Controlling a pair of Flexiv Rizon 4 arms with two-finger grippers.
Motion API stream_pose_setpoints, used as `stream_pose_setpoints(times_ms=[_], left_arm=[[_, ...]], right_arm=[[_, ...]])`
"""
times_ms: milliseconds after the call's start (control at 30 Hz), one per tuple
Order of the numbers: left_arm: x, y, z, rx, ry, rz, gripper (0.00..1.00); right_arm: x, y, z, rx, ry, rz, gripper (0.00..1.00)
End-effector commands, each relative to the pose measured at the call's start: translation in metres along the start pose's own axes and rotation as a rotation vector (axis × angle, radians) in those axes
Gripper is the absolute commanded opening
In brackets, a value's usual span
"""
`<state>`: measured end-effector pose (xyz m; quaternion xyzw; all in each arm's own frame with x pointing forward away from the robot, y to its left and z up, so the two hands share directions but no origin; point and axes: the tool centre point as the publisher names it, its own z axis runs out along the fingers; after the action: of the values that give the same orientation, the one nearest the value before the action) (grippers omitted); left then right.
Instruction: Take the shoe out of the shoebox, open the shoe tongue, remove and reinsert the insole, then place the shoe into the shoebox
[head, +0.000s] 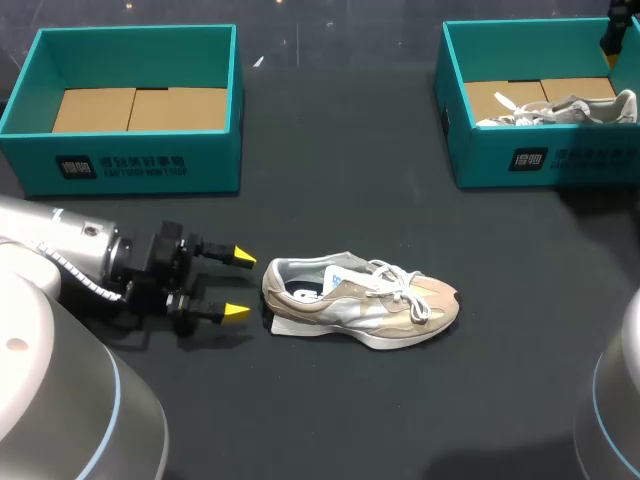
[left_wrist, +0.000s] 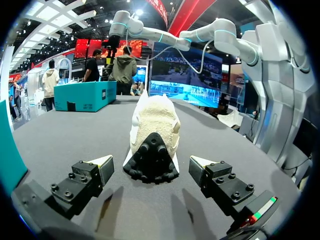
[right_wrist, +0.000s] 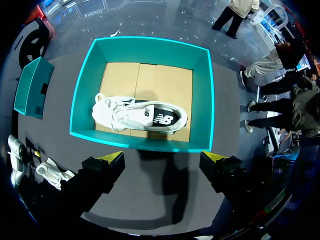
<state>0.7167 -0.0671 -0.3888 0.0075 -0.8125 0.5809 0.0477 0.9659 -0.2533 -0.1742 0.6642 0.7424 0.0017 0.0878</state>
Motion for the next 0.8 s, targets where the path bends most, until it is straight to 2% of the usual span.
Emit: stream_pose_setpoints(times_ms=[33,800], left_arm=[[-0.001,0.003,0.009,0.006,-0.020,-0.002,1.00],[-0.002,0.004,0.040,0.029,-0.052,0.009,1.00]], right_arm=[[0.000,-0.001,0.000,-0.001,-0.001,0.000,1.00],[0.000,-0.001,0.000,-0.001,-0.001,0.000,1.00]])
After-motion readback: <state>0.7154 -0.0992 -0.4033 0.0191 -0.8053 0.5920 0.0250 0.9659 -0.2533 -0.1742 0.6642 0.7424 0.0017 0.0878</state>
